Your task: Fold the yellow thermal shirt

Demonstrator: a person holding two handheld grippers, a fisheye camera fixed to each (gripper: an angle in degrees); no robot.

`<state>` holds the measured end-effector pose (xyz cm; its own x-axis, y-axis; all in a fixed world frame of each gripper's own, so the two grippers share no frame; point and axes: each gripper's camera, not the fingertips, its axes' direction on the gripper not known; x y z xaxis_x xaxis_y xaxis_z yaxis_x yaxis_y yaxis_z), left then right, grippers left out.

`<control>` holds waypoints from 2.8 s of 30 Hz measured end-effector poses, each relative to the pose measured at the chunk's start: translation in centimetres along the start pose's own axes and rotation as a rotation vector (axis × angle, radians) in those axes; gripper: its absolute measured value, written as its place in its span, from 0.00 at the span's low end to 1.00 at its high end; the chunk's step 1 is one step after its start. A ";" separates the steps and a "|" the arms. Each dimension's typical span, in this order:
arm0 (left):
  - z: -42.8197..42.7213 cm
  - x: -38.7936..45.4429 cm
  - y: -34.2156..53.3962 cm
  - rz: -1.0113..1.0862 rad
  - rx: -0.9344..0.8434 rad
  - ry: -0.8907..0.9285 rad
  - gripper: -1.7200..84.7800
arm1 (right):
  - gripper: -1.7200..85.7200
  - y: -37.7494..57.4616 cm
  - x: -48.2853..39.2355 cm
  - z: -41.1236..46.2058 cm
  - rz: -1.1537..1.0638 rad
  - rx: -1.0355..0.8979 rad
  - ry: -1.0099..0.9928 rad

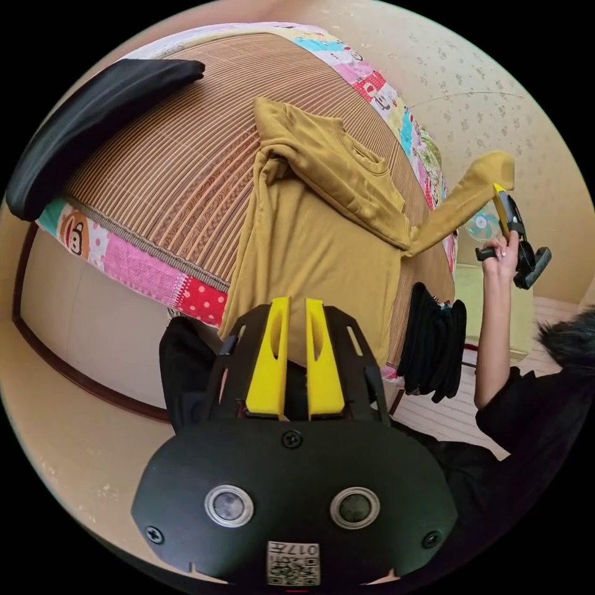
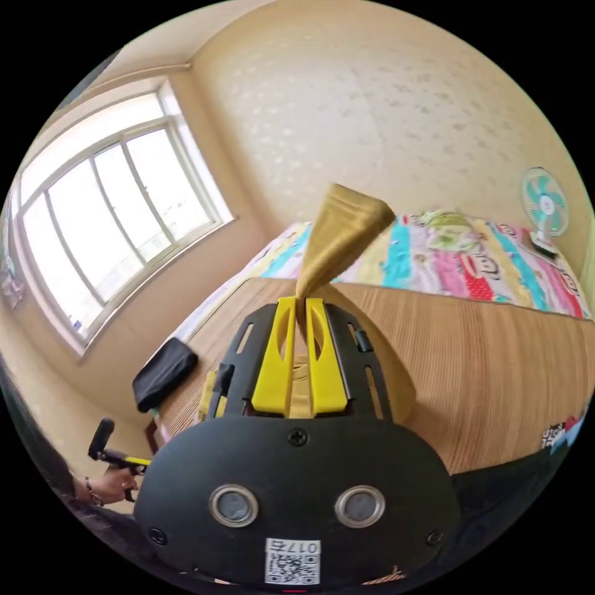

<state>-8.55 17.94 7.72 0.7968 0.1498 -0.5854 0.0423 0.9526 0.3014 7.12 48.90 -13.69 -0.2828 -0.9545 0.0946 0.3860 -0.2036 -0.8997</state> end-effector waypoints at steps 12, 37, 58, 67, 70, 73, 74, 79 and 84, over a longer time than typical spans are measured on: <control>-6.7 -4.8 -9.3 0.062 0.140 0.042 0.17 | 0.18 13.5 4.6 4.3 0.354 -0.437 0.214; -13.8 2.5 -45.5 0.264 0.004 0.198 0.18 | 0.17 -0.6 18.8 6.3 0.467 -0.319 0.193; -17.8 -9.2 -18.4 0.209 -0.180 0.241 0.06 | 0.06 24.6 15.8 -9.8 0.772 -0.371 -0.272; -24.5 -13.1 -5.0 0.030 -0.166 0.868 0.06 | 0.06 30.4 10.7 -22.8 0.861 -0.217 -0.749; -24.9 -10.4 -12.6 0.138 0.018 0.916 0.06 | 0.06 24.4 14.1 -21.2 0.722 -0.042 -0.787; -21.2 -9.5 -22.6 0.146 0.099 0.861 0.08 | 0.06 18.9 18.8 -16.5 0.632 -0.044 -0.674; -20.2 -9.5 -24.5 0.144 0.106 0.828 0.08 | 0.07 18.0 19.8 -15.1 0.626 -0.078 -0.624; -13.8 -11.2 -30.2 0.042 0.093 0.604 0.17 | 0.10 14.1 21.1 -7.9 0.694 -0.314 -0.197; -11.7 -11.9 -22.0 0.012 0.049 0.162 0.19 | 0.09 13.5 12.4 -5.6 0.499 -0.396 -0.033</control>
<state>-26.01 -1.67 -0.80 0.6897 0.2061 -0.6941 0.0658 0.9368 0.3436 3.92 35.56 -27.01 -0.1235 -0.9209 -0.3696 0.1084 0.3577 -0.9275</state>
